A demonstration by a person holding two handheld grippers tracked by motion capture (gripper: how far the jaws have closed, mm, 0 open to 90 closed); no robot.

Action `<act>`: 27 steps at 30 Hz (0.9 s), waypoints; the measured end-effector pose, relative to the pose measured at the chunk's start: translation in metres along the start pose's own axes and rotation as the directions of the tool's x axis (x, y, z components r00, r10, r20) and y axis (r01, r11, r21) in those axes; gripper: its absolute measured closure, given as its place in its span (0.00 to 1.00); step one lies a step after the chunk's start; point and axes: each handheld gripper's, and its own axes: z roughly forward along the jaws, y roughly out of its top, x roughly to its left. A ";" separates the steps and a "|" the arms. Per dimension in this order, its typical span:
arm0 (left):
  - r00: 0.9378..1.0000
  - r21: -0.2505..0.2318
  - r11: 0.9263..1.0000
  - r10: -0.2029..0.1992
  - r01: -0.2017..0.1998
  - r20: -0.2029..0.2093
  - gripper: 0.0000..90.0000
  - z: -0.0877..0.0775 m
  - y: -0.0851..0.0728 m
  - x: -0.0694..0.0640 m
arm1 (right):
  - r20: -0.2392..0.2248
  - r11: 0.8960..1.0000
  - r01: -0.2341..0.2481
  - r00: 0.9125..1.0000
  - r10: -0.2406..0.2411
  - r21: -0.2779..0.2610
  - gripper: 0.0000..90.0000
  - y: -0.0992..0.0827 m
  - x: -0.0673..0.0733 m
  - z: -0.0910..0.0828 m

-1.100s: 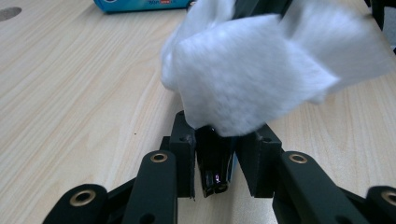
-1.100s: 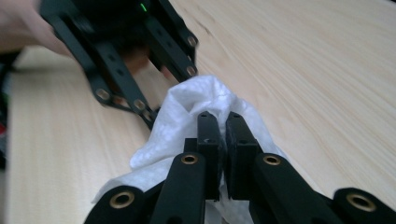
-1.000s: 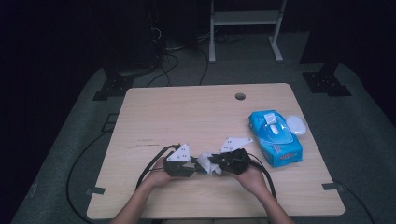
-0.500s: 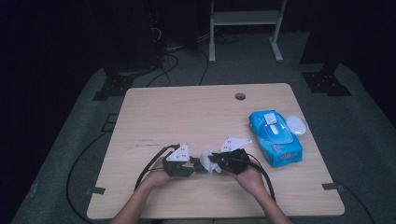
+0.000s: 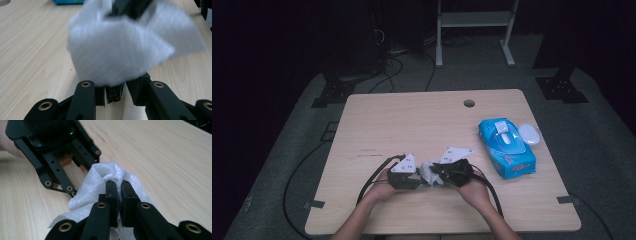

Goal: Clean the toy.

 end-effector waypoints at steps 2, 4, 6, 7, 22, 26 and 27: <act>1.000 0.001 1.000 -0.003 0.003 0.002 0.77 -0.001 0.000 0.000 | 0.007 1.000 0.011 1.000 -0.011 0.024 0.95 -0.001 0.002 0.004; 1.000 -0.001 1.000 -0.009 0.009 0.003 0.77 -0.001 0.000 0.001 | 0.024 1.000 -0.004 1.000 0.003 0.015 0.95 -0.006 -0.005 0.000; 1.000 -0.004 1.000 -0.015 0.015 0.006 0.77 0.000 -0.001 0.002 | 0.061 0.999 -0.026 0.998 0.025 0.024 0.95 -0.011 -0.014 -0.007; 1.000 -0.004 1.000 -0.016 0.016 0.006 0.77 0.000 -0.001 0.002 | 0.065 0.999 -0.047 0.997 0.046 0.023 0.95 -0.013 -0.017 -0.010; 1.000 0.002 1.000 -0.010 0.010 0.008 0.78 0.002 0.001 0.001 | 0.031 0.999 -0.050 0.998 0.050 -0.006 0.94 -0.015 -0.014 -0.008; 1.000 0.001 1.000 -0.008 0.008 0.008 0.78 0.003 0.001 0.001 | 0.065 0.995 -0.101 0.993 0.102 -0.010 0.94 -0.025 -0.025 -0.020; 1.000 0.002 1.000 -0.008 0.008 0.008 0.78 0.003 0.001 0.000 | 0.071 0.995 -0.097 0.993 0.097 -0.009 0.94 -0.025 -0.025 -0.020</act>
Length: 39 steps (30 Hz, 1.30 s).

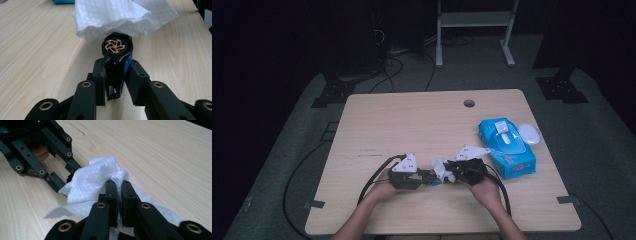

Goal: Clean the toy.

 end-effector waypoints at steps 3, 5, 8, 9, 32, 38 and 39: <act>1.000 -0.003 1.000 -0.007 0.007 0.002 0.78 0.000 0.000 0.000 | -0.012 1.000 0.022 1.000 -0.022 -0.007 0.94 0.002 0.008 0.003; 1.000 -0.002 1.000 -0.007 0.007 0.002 0.78 0.000 0.000 0.000 | -0.022 0.999 0.040 0.999 -0.040 -0.003 0.94 0.002 0.010 0.005; 1.000 -0.004 1.000 -0.008 0.008 0.004 0.78 0.000 -0.001 0.001 | 0.004 0.999 0.043 0.999 -0.043 0.011 0.94 0.001 0.004 -0.001; 1.000 -0.002 1.000 -0.007 0.007 0.004 0.78 0.000 -0.001 0.001 | 0.023 1.000 0.029 0.999 -0.029 0.013 0.94 -0.002 -0.001 -0.005; 1.000 -0.004 1.000 -0.011 0.011 0.009 0.78 0.001 0.000 0.001 | 0.109 0.999 -0.044 0.993 0.043 0.002 0.95 -0.018 -0.024 -0.031; 1.000 0.001 1.000 -0.009 0.009 0.009 0.78 0.000 0.000 0.001 | 0.055 1.000 0.014 0.998 -0.014 0.002 0.95 -0.009 -0.008 -0.016; 1.000 0.002 1.000 -0.009 0.009 0.010 0.78 0.000 -0.001 0.001 | 0.063 1.000 0.021 0.998 -0.021 0.012 0.95 -0.010 -0.009 -0.015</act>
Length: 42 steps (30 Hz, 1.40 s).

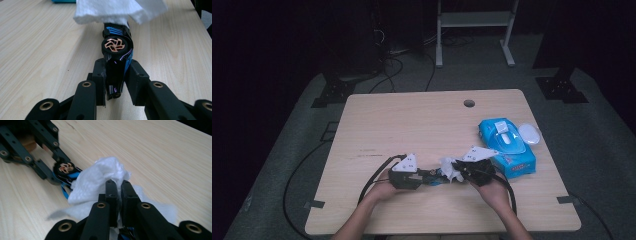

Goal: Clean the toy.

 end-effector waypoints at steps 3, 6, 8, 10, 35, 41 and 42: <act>1.000 0.000 1.000 0.002 -0.002 0.002 0.78 0.000 0.000 0.000 | 0.033 0.999 -0.032 0.999 0.032 -0.004 0.95 -0.009 -0.010 -0.009; 1.000 0.000 1.000 0.004 -0.004 0.003 0.78 0.000 0.000 0.000 | 0.058 0.997 -0.079 0.995 0.080 -0.005 0.95 -0.017 -0.021 -0.019; 1.000 -0.002 1.000 0.002 -0.002 0.004 0.78 0.000 0.000 0.000 | 0.058 0.996 -0.087 0.994 0.088 -0.019 0.95 -0.018 -0.022 -0.024; 1.000 -0.001 1.000 0.002 -0.002 0.004 0.78 0.000 0.000 0.000 | 0.053 0.997 -0.076 0.996 0.077 -0.030 0.95 -0.015 -0.019 -0.025; 1.000 -0.001 1.000 0.000 0.000 0.006 0.78 0.001 0.000 0.001 | 0.017 0.998 -0.063 0.998 0.063 0.003 0.74 -0.016 -0.019 -0.029; 1.000 0.002 1.000 0.001 -0.001 0.004 0.78 0.000 0.001 0.000 | -0.046 0.999 -0.045 0.998 0.045 -0.015 0.61 -0.009 -0.013 -0.027; 1.000 0.002 1.000 0.000 0.000 0.004 0.78 0.001 0.001 0.000 | -0.052 0.999 -0.039 0.998 0.038 -0.008 0.59 -0.007 -0.011 -0.025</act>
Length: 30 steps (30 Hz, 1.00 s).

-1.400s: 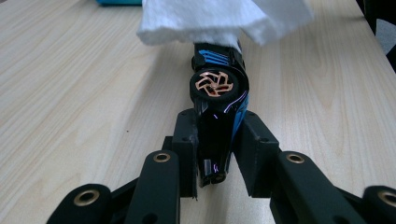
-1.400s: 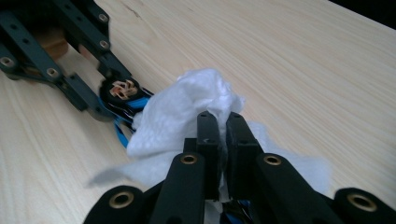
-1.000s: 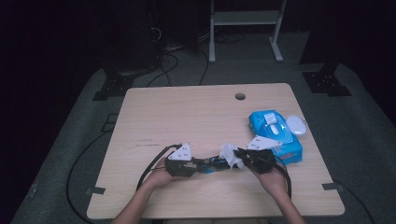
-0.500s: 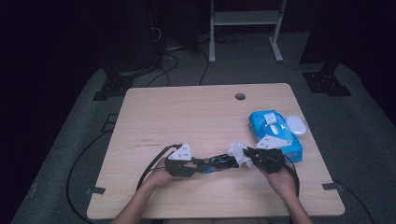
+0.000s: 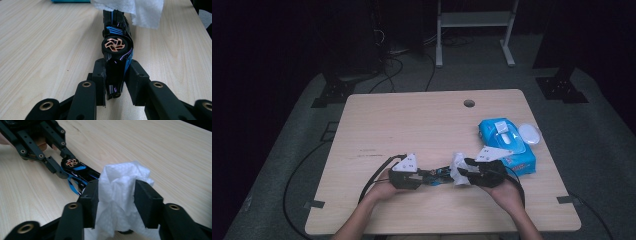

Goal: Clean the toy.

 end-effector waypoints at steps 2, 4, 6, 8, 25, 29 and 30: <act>1.000 0.001 1.000 0.001 -0.001 0.000 0.78 0.000 0.000 0.000 | -0.010 1.000 0.015 1.000 -0.015 0.008 0.54 0.004 0.003 0.007; 1.000 0.001 1.000 0.003 -0.003 -0.001 0.78 0.000 0.000 0.000 | -0.009 1.000 0.018 1.000 -0.018 0.016 0.53 0.007 0.004 0.014; 1.000 0.001 1.000 0.002 -0.002 0.000 0.78 0.000 0.000 0.000 | -0.012 1.000 0.012 1.000 -0.012 0.019 0.54 0.009 0.005 0.021; 1.000 0.000 1.000 -0.001 0.001 -0.002 0.78 0.000 0.000 0.000 | -0.009 1.000 0.008 1.000 -0.008 0.027 0.60 0.009 0.006 0.028; 1.000 0.000 1.000 0.001 -0.001 0.004 0.78 0.002 0.001 0.000 | 0.057 0.998 -0.055 0.997 0.057 -0.034 0.93 -0.013 -0.011 0.006; 1.000 0.000 1.000 -0.001 0.001 0.006 0.78 0.002 0.001 0.000 | 0.040 0.999 -0.029 0.999 0.030 -0.043 0.93 -0.008 0.000 0.009; 1.000 0.001 1.000 -0.002 0.002 0.007 0.78 0.002 0.001 0.001 | 0.034 0.999 -0.021 0.999 0.022 -0.041 0.93 -0.007 0.002 0.010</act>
